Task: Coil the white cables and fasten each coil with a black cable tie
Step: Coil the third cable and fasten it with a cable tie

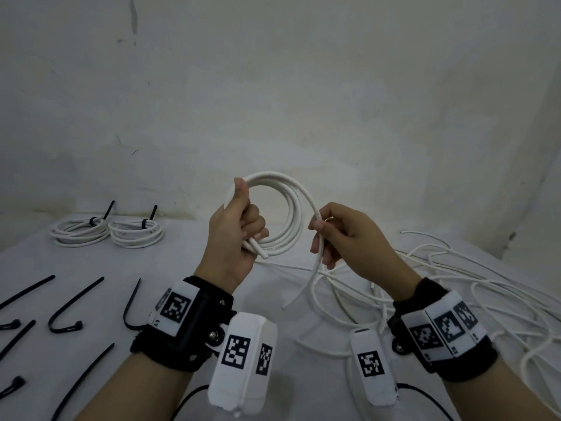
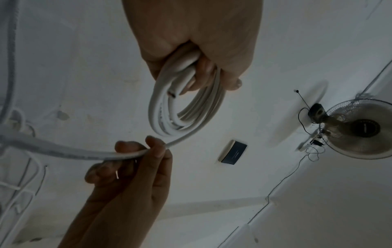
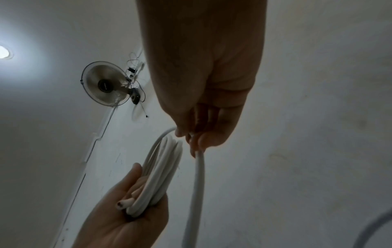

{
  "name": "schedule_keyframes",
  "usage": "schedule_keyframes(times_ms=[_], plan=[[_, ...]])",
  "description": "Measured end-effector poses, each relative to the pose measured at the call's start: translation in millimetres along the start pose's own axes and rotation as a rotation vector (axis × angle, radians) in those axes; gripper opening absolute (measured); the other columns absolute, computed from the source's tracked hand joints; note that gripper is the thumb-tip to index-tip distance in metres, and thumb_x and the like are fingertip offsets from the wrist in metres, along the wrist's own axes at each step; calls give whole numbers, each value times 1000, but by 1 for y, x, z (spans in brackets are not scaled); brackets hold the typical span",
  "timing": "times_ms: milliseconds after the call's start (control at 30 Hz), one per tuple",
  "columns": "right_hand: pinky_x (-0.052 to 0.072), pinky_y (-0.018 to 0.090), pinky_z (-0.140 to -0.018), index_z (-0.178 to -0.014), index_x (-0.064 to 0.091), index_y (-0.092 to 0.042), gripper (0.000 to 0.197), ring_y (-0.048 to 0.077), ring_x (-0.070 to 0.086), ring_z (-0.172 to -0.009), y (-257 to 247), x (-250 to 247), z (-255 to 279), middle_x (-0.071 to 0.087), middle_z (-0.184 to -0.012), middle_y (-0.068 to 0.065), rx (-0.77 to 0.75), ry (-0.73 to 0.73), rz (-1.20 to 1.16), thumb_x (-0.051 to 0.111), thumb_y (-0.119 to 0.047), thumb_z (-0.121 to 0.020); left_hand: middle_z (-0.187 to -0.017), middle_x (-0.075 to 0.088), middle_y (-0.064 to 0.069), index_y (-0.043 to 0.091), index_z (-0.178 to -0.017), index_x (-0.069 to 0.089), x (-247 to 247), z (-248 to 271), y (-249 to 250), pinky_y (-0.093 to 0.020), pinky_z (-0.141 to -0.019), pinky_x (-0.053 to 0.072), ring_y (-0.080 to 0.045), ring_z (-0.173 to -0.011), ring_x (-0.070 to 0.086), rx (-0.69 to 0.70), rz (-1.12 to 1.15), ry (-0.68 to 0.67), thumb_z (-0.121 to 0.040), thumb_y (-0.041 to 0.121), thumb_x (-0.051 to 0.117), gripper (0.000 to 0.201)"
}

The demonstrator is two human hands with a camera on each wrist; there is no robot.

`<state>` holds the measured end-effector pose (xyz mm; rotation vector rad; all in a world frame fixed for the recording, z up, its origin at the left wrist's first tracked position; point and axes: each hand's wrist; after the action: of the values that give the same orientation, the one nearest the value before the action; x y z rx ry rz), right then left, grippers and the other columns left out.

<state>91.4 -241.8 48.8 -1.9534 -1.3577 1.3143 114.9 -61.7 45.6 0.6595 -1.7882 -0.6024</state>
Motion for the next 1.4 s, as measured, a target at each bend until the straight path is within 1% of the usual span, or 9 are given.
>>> schedule_keyframes(times_ms=[233, 433, 633, 733, 833, 933, 1067, 1200, 1400], plan=[[52, 30, -53, -112, 53, -18, 16, 14, 52, -50, -2, 18, 2, 62, -69, 7, 90, -67, -229, 43, -13, -101, -43, 20, 9, 21, -62, 35, -2, -1, -2, -15, -41, 27, -3, -35, 21, 13, 35, 8, -91, 46, 44, 39], [48, 25, -52, -113, 58, 5, 47, 12, 47, -50, -4, 26, 1, 54, -62, -2, 191, -28, -253, 34, -34, -102, -49, 29, 7, 20, -66, 41, 2, 0, -11, -18, -48, 42, -5, -43, 35, -16, -3, 11, -70, 53, 52, 35], [34, 21, -43, -88, 61, -6, 39, 5, 38, -39, -2, 34, -3, 43, -44, -9, 122, 150, -61, 43, -39, -98, -55, 41, 3, 17, -68, 42, 5, 5, -23, -24, -64, 50, -9, -57, 51, -61, -111, 57, -83, 54, 47, 40], [38, 31, -50, -81, 57, 1, 40, 6, 39, -39, 2, 34, -3, 42, -41, -8, 75, 218, -20, 44, -32, -99, -60, 45, 2, 15, -68, 46, 5, 6, -22, -24, -63, 48, -10, -60, 50, -68, -264, 71, -89, 51, 46, 42], [39, 34, -56, -75, 57, -10, 35, 12, 43, -45, 6, 31, -5, 44, -50, -4, 58, 226, 45, 45, -30, -100, -67, 48, 1, 9, -89, 58, 2, 4, -18, -29, -63, 48, -10, -55, 51, -11, -441, 81, -91, 47, 47, 39], [36, 28, -56, -70, 53, -20, 32, 10, 44, -48, 7, 29, -5, 45, -54, -4, 33, 146, 134, 45, -28, -99, -72, 51, -1, 12, -117, 54, -5, -2, -9, -36, -61, 52, -7, -47, 52, 122, -622, 55, -93, 41, 49, 38], [35, 22, -52, -74, 53, -14, 30, 6, 47, -46, 5, 31, -7, 49, -46, -11, 5, 47, 201, 44, -26, -99, -55, 45, 6, 10, -98, 64, -14, -4, 2, -38, -61, 52, -9, -44, 50, 122, -805, -21, -95, 45, 44, 40], [35, 17, -50, -75, 54, -17, 29, 3, 50, -47, 7, 33, -11, 51, -46, -22, -21, -18, 200, 45, -30, -99, -42, 36, 9, 5, -85, 64, -18, -10, 2, -32, -56, 45, -10, -38, 41, 55, -763, 75, -93, 46, 50, 44], [36, 20, -44, -84, 60, -9, 37, 5, 40, -38, 2, 29, -10, 46, -42, -9, -47, -62, -19, 46, -42, -90, -34, 34, 8, 6, -77, 62, -20, -14, 3, -32, -56, 37, -9, -31, 37, 86, -698, 193, -92, 42, 55, 40]])
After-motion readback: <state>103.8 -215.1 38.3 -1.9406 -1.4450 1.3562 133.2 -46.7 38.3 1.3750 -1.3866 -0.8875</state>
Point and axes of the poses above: each hand's wrist, its own z-axis away from the middle knuckle, its own x-axis out of the palm, y = z × x
